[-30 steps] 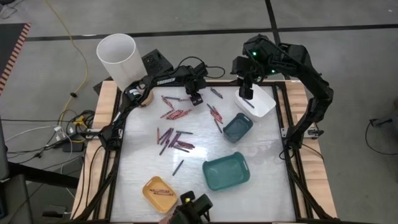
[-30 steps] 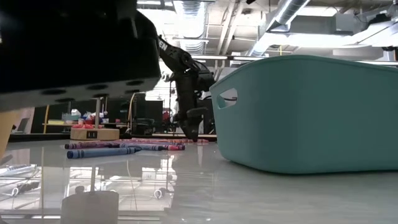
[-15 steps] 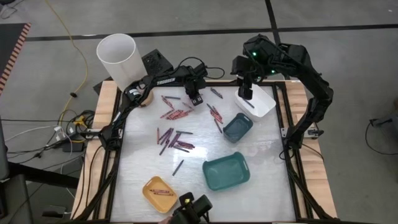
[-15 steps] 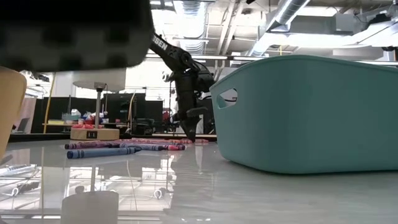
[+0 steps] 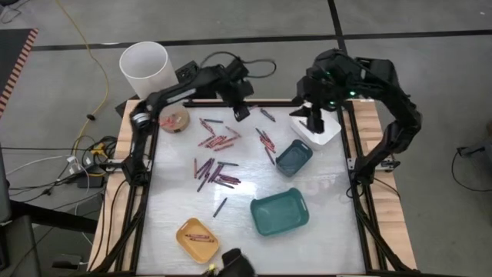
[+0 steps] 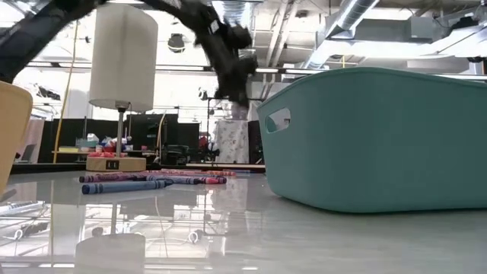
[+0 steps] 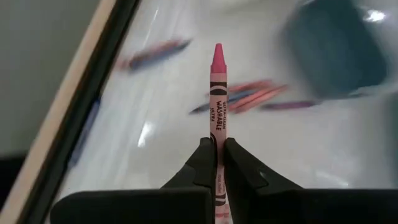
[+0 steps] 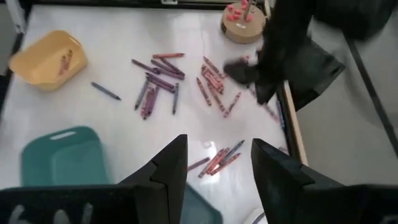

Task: Sort crayons
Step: Put the pink crayon into the dark blue bin

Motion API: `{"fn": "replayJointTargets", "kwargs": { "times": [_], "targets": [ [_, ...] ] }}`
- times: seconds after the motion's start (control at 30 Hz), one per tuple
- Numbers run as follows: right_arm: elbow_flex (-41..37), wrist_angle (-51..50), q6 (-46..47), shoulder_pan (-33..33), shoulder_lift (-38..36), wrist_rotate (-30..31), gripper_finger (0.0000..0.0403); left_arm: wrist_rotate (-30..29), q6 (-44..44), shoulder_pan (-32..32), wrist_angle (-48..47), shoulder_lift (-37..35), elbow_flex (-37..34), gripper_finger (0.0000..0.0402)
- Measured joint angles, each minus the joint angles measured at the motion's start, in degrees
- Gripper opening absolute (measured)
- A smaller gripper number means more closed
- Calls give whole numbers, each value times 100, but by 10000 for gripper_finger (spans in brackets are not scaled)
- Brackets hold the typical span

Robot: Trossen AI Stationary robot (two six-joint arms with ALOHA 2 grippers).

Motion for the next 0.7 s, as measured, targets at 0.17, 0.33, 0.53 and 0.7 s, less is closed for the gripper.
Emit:
{"fn": "replayJointTargets", "kwargs": {
  "times": [0.17, 0.33, 0.53, 0.7],
  "targets": [
    [-61, -137, 517, 238, -415, 14, 173, 134, 85, -292, 7, -1168, -134, 0],
    [-685, -39, 1163, 554, -969, 313, 173, 104, -27, -780, 345, -2600, -926, 0],
    [-2575, 1305, 1619, 1224, -1809, 685, 173, -376, -641, -1693, 1744, -4454, -2906, 0],
    [-4840, 3982, 1621, 1697, -2462, 704, 173, -1220, -1225, -2413, 3339, -5718, -4650, 0]
  ]
}}
